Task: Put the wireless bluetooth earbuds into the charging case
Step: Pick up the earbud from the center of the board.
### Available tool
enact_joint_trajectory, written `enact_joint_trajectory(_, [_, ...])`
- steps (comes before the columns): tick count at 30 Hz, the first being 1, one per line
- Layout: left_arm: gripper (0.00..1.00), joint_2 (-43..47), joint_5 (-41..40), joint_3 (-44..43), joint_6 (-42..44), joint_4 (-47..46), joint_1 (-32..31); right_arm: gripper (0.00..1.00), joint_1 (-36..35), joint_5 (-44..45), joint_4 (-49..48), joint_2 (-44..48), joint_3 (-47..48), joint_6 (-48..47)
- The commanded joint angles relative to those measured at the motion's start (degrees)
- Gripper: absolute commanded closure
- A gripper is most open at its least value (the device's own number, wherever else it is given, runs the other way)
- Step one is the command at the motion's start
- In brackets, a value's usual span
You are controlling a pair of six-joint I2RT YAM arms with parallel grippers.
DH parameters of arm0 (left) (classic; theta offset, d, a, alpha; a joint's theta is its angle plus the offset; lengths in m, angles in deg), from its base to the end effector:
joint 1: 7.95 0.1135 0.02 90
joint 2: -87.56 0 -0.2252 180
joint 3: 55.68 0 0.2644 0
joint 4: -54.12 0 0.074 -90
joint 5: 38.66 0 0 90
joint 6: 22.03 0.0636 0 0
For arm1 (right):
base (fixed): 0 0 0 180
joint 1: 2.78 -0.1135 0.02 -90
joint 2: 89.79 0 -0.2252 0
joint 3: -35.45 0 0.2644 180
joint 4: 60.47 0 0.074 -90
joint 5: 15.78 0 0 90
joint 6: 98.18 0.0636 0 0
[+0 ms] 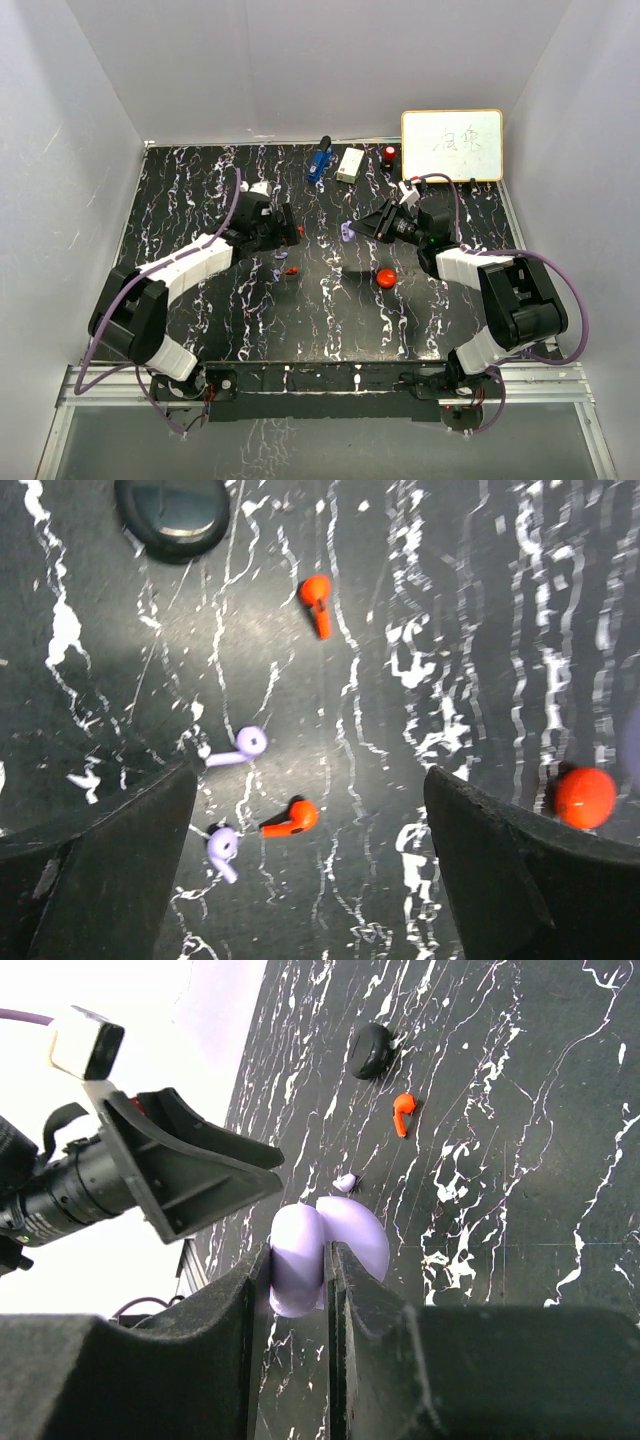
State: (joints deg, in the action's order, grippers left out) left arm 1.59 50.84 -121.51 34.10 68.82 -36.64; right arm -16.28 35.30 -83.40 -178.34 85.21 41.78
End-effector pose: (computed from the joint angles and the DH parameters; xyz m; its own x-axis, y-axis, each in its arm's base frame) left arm 0.3208 -0.1749 0.1685 -0.6801 -0.2631 -0.6843 0.1141 0.8840 -0.4533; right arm 0.3205 0.1180 0.1392 -0.7599 0.4301 -0.4874 -0.2914 0.4448 0.8469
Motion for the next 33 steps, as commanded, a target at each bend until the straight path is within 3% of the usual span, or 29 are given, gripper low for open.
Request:
enact_joint_trajectory(1, [0.09,-1.3,-8.5,-1.9,4.1,6.5,-2.9,0.98,-0.2,0.2,-2.0,0.2,1.0,-0.9])
enact_joint_trajectory(12, [0.23,-7.6,-17.7,-5.3,7.3,7.7,-7.7,0.98,-0.2,0.1,-1.4,0.4,0.9,-3.1])
enact_joint_trajectory(33, [0.38,-13.8,-19.9,-8.4,10.3,8.6,-8.4,0.98,-0.2,-0.4,-1.6,0.4,0.5,-3.2])
